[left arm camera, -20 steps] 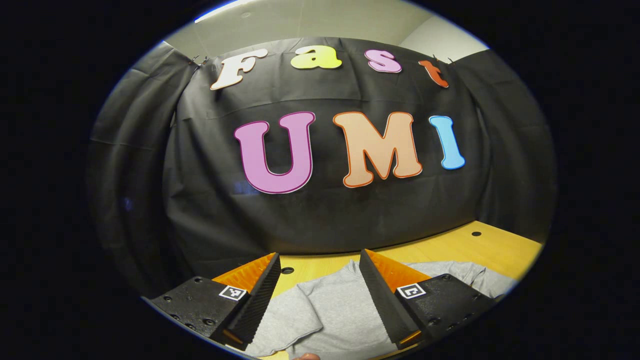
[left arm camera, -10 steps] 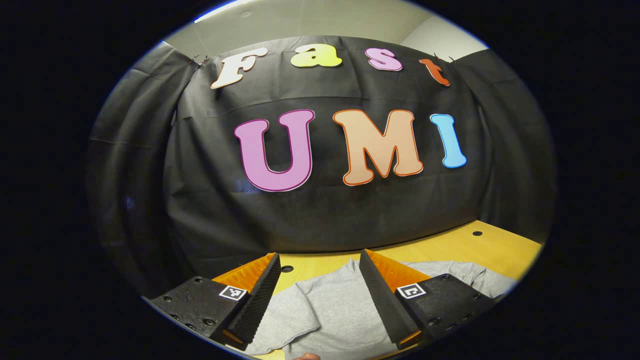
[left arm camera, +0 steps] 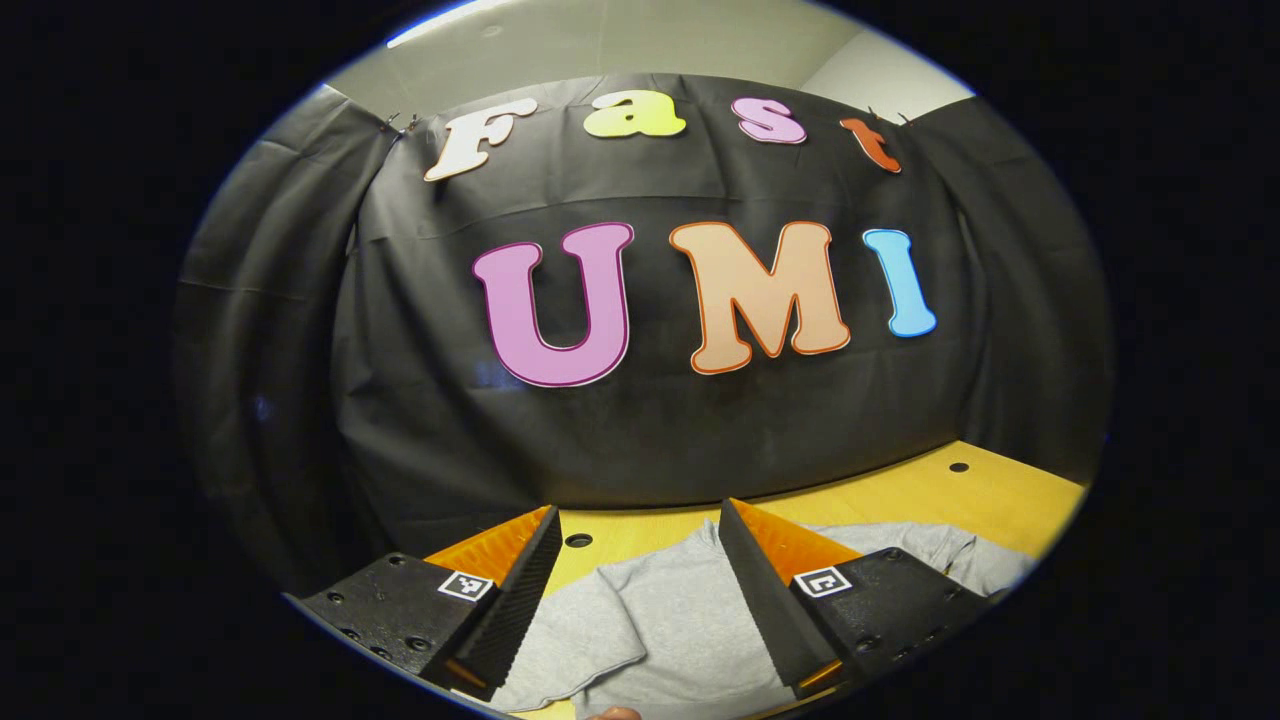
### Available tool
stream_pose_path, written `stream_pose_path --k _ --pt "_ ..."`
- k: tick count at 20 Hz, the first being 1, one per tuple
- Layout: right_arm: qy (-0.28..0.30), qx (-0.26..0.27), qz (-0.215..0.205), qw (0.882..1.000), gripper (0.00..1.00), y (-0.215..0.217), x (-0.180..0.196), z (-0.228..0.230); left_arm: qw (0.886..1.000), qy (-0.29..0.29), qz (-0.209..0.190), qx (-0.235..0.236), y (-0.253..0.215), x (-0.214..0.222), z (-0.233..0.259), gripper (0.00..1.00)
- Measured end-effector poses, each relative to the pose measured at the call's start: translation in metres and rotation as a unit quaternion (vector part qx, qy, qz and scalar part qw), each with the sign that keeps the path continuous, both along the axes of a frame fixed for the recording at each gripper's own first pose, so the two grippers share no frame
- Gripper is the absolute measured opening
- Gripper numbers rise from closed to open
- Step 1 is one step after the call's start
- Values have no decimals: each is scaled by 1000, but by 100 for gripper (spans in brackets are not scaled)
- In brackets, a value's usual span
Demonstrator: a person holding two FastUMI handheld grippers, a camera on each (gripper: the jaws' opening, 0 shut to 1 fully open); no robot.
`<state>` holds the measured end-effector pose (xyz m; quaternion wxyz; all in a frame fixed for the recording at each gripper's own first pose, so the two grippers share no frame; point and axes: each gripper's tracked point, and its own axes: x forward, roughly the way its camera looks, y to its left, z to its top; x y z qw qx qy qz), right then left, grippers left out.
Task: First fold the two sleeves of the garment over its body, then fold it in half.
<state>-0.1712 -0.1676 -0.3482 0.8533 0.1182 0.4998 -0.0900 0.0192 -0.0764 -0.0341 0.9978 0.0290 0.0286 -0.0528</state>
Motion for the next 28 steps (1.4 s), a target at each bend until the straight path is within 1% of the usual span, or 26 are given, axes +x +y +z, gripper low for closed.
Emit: stream_pose_path --k 5,7,13,14,15,20,24,25,26,27,28 --pt "-40 8 -17 999 3 -1 41 25 1000 3 6 -1 8 -2 -1 93" --pt "-59 1 -23 998 3 -7 57 38 1000 0 9 2 12 -2 -1 93" --pt "-95 11 -23 995 3 0 102 65 1000 -3 22 5 28 -4 2 93" --pt "-97 16 -22 995 3 3 108 69 1000 -2 25 6 32 -4 1 95" --pt "-101 20 -21 994 3 7 116 72 1000 -1 28 8 34 -4 2 93" --pt "-125 33 2 992 3 34 160 88 999 -2 48 15 58 -6 3 93" --pt "-142 50 28 988 3 70 194 97 997 -1 71 18 81 -13 1 93" --pt "-145 54 35 987 1 80 201 98 997 -1 77 20 88 -14 1 93" --pt "-148 58 42 986 3 90 209 99 996 -1 85 22 95 -15 1 95" --pt "-150 61 49 986 3 100 215 100 996 -1 92 22 102 -17 1 95" --pt "-152 64 56 985 1 109 222 101 995 -2 100 22 110 -19 1 93"
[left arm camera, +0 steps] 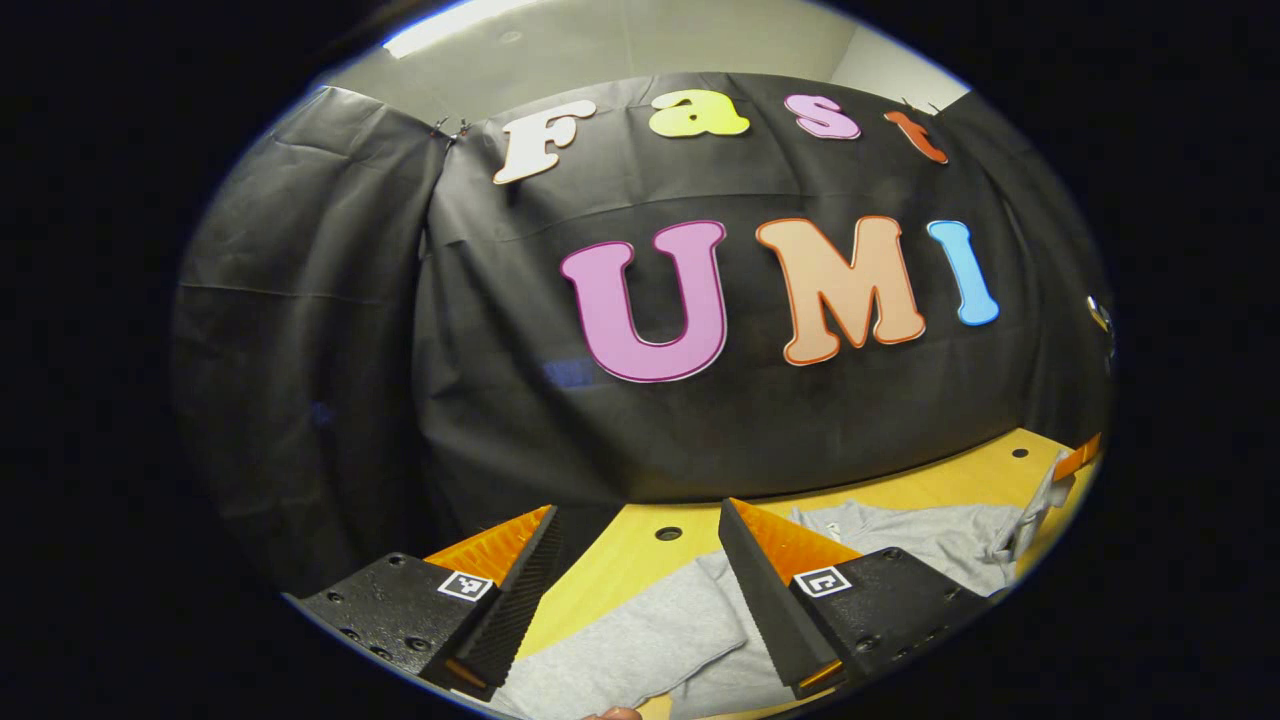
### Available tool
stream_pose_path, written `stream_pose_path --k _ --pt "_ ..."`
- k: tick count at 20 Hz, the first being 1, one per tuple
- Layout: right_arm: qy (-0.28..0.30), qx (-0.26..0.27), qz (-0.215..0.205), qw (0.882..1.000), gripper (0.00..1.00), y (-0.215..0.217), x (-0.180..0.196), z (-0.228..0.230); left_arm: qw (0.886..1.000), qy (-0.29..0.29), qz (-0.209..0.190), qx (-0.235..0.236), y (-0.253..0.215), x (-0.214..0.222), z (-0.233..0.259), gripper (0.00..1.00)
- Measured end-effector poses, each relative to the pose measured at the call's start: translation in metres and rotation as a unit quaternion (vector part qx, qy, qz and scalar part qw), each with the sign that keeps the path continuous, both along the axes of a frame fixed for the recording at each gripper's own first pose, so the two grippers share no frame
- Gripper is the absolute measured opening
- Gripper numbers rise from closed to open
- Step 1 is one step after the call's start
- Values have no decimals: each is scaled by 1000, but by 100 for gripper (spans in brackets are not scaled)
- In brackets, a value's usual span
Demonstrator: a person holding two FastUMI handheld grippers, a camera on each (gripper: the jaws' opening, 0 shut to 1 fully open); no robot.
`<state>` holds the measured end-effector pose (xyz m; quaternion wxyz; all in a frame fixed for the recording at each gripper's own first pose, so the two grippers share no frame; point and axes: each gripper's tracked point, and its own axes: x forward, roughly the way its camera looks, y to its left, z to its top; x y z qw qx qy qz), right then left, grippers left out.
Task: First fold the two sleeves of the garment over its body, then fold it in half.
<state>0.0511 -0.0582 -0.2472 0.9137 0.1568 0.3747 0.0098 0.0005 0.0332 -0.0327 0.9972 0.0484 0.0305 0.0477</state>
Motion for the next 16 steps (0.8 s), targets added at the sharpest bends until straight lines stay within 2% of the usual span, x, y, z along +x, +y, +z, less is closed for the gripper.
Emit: stream_pose_path --k 3,4,8,10,11,16 --pt "-8 6 21 1000 3 28 19 4 1000 1 22 0 20 -5 -1 95" --pt "-11 9 27 1000 1 37 25 6 1000 2 29 0 26 -7 -2 93" --pt "-22 30 42 998 3 73 50 12 999 2 51 -1 45 -14 -3 93" --pt "-20 37 55 998 3 94 59 11 998 5 60 -1 54 -17 -5 95" --pt "-22 38 63 997 3 104 61 10 998 7 64 -1 59 -18 -7 93" --pt "-30 45 102 993 3 158 77 11 996 11 87 2 83 -27 -10 93"
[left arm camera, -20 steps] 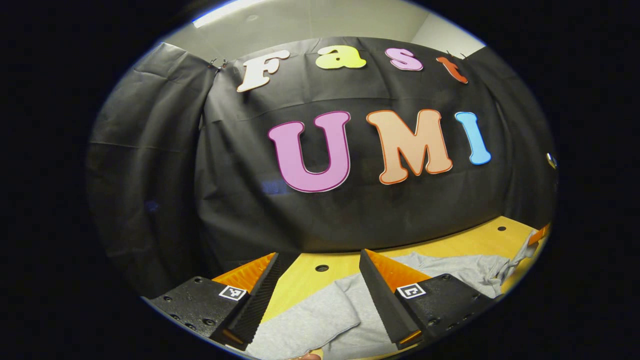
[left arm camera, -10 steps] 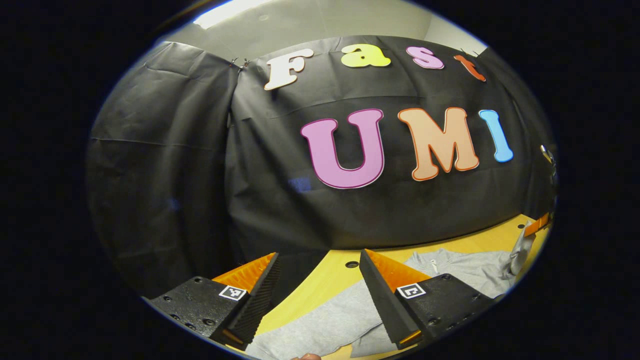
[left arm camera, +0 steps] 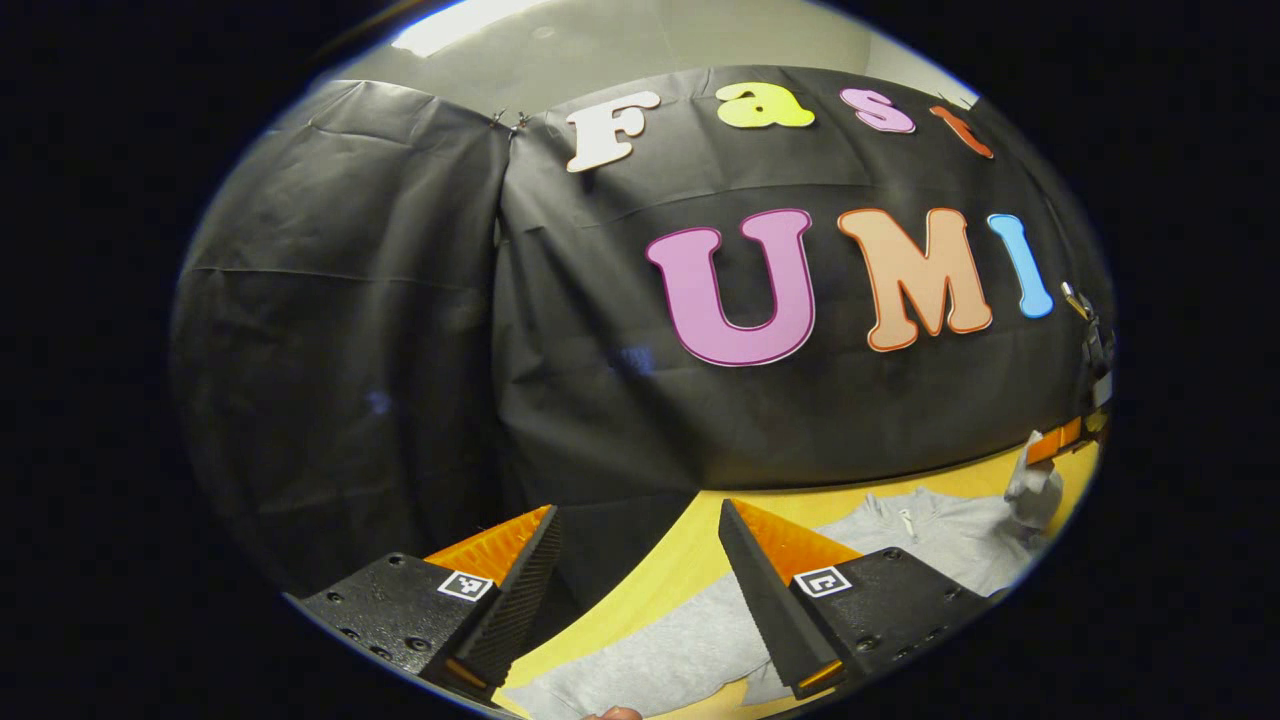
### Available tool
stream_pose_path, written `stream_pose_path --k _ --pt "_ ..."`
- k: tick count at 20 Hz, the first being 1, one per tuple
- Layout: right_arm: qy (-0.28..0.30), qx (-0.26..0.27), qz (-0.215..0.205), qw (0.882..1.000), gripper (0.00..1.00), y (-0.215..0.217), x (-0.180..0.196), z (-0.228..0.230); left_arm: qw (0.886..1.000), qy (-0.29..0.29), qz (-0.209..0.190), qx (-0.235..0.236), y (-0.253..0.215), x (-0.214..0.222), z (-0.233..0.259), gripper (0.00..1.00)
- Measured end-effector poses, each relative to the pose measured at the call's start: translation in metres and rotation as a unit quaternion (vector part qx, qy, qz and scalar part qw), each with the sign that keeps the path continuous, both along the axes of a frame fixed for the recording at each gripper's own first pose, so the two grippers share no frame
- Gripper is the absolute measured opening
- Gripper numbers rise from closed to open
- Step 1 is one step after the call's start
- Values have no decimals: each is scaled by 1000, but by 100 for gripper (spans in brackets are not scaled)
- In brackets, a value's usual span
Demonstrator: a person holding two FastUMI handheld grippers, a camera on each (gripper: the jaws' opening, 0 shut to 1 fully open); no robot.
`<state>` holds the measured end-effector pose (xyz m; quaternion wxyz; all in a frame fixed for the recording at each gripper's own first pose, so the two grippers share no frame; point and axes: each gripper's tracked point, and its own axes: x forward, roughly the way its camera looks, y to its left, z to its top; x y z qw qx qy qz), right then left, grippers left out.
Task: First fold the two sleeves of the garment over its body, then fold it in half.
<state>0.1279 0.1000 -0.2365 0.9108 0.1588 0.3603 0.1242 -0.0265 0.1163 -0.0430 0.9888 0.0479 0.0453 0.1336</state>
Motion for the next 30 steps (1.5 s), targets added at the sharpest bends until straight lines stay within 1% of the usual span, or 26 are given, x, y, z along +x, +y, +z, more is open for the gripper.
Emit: stream_pose_path --k 3,8,11,18,21,22,23,24,25,26,27,28,29,30 --pt "-4 9 19 1000 3 33 7 0 1000 3 14 0 17 -6 -3 93" --pt "-1 9 69 998 3 98 6 -7 999 15 35 -2 42 -19 -12 93" --pt "22 4 103 994 3 138 -10 -27 999 17 46 -7 56 -26 -17 93" --pt "62 -16 170 983 3 209 -44 -76 997 30 67 -13 84 -43 -31 93" --pt "81 -36 178 980 4 226 -50 -105 997 33 74 -14 94 -51 -36 93" --pt "86 -41 177 980 4 227 -51 -111 997 32 75 -12 97 -53 -35 96" --pt "93 -37 176 979 5 227 -55 -110 997 32 77 -9 99 -56 -36 96" --pt "99 -32 174 979 12 230 -59 -110 996 33 77 -7 101 -57 -36 96" --pt "101 -18 173 980 22 238 -62 -108 996 35 78 -6 102 -58 -39 93" --pt "97 -6 172 980 48 243 -62 -106 996 38 77 -6 102 -59 -40 93" --pt "90 -7 167 982 74 240 -60 -104 996 41 76 -6 102 -59 -45 93" --pt "84 -7 167 982 100 236 -61 -99 996 44 74 -9 100 -60 -48 90" --pt "74 -21 159 984 100 229 -60 -100 996 46 71 -11 99 -60 -50 90" --pt "65 -32 154 985 98 221 -61 -98 997 48 67 -14 97 -59 -53 93"
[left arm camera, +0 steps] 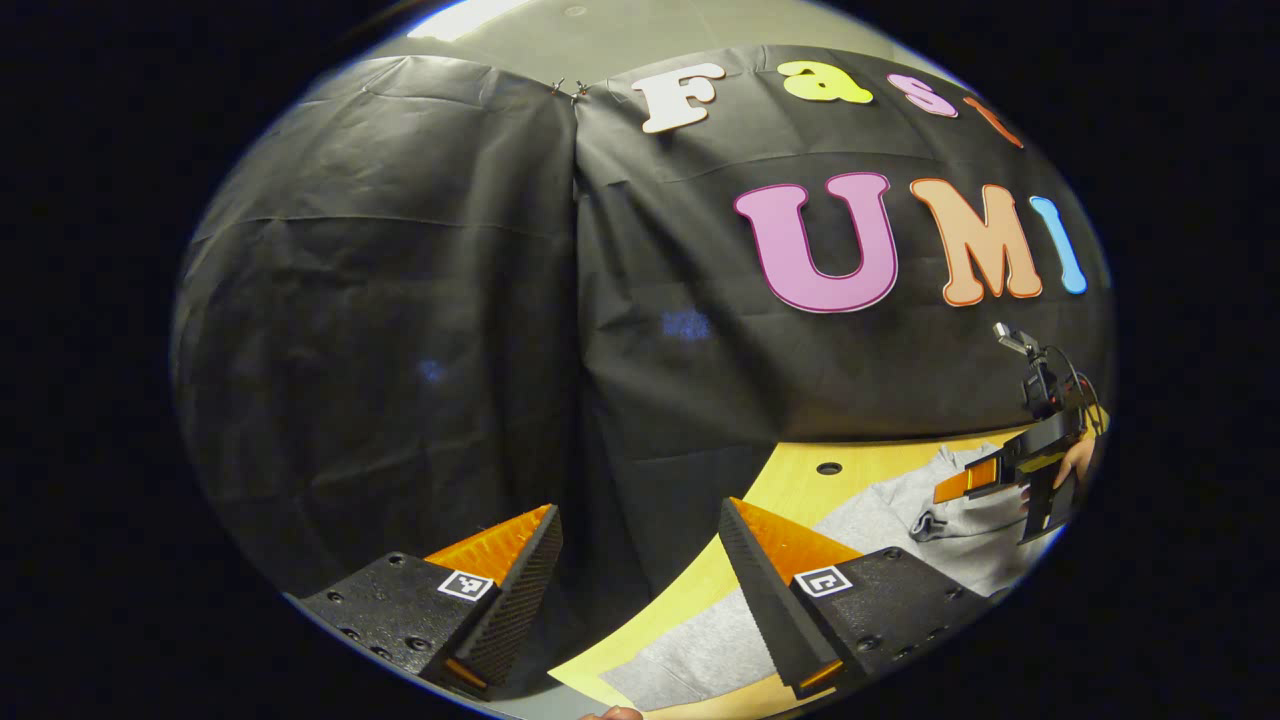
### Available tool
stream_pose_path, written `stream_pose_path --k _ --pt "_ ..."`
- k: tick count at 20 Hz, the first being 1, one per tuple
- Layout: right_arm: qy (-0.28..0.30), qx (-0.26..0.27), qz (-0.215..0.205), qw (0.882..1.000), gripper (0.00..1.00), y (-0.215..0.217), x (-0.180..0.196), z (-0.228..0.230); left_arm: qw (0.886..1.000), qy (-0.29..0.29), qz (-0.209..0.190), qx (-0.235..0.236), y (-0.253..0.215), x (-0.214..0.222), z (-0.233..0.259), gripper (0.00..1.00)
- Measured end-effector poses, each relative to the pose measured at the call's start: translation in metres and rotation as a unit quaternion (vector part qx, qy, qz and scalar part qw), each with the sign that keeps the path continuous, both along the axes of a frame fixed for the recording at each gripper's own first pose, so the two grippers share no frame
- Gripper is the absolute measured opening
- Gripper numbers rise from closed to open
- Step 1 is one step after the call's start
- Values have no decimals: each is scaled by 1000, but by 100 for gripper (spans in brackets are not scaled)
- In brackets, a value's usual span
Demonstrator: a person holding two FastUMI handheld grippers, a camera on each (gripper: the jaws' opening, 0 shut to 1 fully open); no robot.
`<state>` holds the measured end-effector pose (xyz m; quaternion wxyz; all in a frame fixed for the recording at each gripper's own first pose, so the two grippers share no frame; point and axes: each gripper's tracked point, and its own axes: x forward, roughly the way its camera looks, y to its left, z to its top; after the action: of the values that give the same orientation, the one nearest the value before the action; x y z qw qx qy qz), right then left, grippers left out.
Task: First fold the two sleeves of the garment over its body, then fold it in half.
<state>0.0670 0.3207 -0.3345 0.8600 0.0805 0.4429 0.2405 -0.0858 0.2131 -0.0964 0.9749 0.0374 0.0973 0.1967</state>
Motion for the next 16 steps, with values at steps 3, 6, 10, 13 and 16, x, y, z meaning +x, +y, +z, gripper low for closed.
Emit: stream_pose_path --k 3,6,10,13,16 --pt "-20 -7 -3 1000 98 -19 -14 9 1000 12 -18 -6 -9 0 -17 93" --pt "-46 -24 -7 999 94 -48 -24 16 999 26 -33 -20 -16 -2 -37 96" --pt "-81 -42 -20 996 95 -87 -28 29 995 66 -27 -70 -16 -13 -85 90" --pt "-110 -45 -34 992 94 -113 -29 47 989 98 -3 -113 -8 -22 -122 90" --pt "-128 -43 -47 990 98 -135 -28 65 979 129 16 -155 -3 -28 -156 94"
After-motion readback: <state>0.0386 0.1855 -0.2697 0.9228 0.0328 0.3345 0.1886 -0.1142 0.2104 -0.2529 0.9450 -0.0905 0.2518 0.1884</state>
